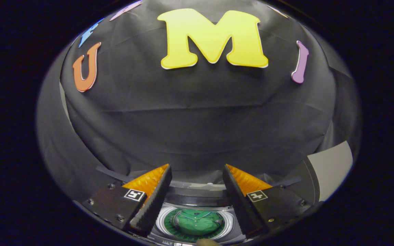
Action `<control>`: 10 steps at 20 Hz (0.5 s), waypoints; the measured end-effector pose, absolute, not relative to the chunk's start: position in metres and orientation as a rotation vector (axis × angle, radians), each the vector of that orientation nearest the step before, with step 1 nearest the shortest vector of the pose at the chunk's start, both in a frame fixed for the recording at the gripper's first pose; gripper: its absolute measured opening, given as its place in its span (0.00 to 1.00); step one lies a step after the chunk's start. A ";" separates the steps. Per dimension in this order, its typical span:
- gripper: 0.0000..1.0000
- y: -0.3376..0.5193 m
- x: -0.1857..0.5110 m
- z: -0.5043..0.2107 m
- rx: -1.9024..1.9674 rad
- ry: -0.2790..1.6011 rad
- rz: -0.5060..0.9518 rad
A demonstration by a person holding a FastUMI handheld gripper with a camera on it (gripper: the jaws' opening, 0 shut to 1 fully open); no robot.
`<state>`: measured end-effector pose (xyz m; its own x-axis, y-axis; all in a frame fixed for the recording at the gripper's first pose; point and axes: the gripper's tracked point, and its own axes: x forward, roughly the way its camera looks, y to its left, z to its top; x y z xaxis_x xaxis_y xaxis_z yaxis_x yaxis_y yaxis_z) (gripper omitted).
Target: Put the clothes into the washing machine and then close the washing machine lid.
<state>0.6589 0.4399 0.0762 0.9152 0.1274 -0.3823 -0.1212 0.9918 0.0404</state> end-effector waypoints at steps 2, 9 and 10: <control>0.94 0.439 0.646 0.072 0.010 0.398 0.115; 0.94 0.438 0.606 0.052 -0.009 0.414 0.098; 0.94 0.437 0.602 0.049 -0.001 0.422 0.098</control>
<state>0.6016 0.4374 0.0486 0.9077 0.0950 -0.4086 -0.0956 0.9952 0.0191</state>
